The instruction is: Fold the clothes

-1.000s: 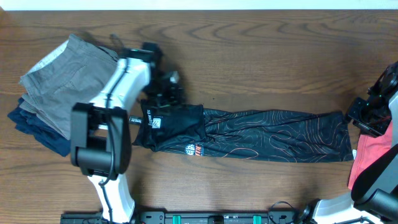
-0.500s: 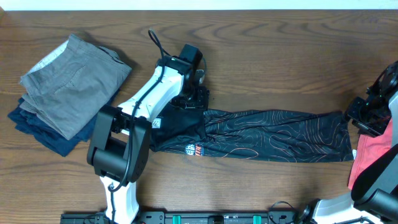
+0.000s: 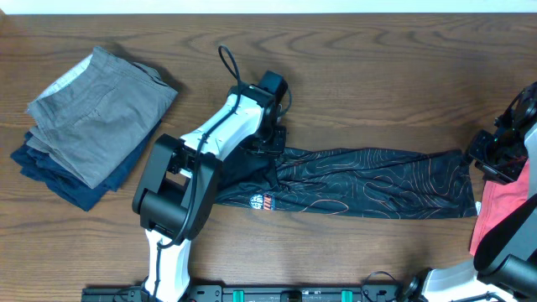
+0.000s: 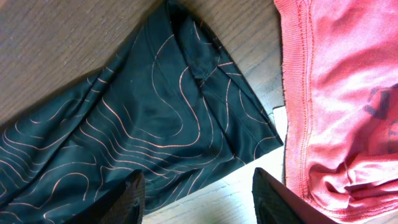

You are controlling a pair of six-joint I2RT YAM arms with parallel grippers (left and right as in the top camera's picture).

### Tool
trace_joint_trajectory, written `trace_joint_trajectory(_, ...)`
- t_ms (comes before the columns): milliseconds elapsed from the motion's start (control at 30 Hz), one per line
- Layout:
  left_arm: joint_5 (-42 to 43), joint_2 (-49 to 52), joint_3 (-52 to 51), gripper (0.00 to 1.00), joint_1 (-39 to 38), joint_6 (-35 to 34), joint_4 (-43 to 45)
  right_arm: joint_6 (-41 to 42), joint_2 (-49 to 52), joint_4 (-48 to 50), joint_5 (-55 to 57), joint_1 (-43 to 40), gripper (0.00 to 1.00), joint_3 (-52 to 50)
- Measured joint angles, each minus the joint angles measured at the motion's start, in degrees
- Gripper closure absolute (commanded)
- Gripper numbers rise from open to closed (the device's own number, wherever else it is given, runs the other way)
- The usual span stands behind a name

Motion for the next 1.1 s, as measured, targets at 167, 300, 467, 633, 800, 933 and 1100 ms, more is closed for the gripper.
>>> trace_joint_trajectory(167,-1.88,0.0,-0.48,0.94,-0.37,0.02,-0.22,0.0,0.0,0.0,0.0,0.0,0.46,0.0)
trace_joint_trajectory(300,-2.1,0.0,-0.57,0.94,-0.35,0.02,-1.14,0.0,0.0,0.0,0.0,0.0,0.46,0.0)
trace_joint_trajectory(467,2.05,-1.49,-0.76,0.94,-0.37,0.02,-5.09,0.0,0.0,0.02,0.0,0.0,0.46,0.0)
trace_joint_trajectory(633,6.86,-7.67,-0.85,0.94,-1.92,0.26,-7.32,0.0,0.0,0.07,0.0,0.0,0.47,0.0)
trace_joint_trajectory(800,8.85,-11.63,-0.83,0.94,-6.99,0.24,-7.56,0.0,0.0,0.04,0.0,0.0,0.47,0.0)
trace_joint_trajectory(933,9.05,-11.19,-0.83,0.94,-10.95,0.22,-7.5,0.0,0.0,0.04,0.0,0.0,0.47,0.0)
trace_joint_trajectory(1100,8.15,-11.08,-0.83,0.94,-13.38,0.0,-6.86,0.0,0.0,-0.11,0.0,0.0,0.47,0.0)
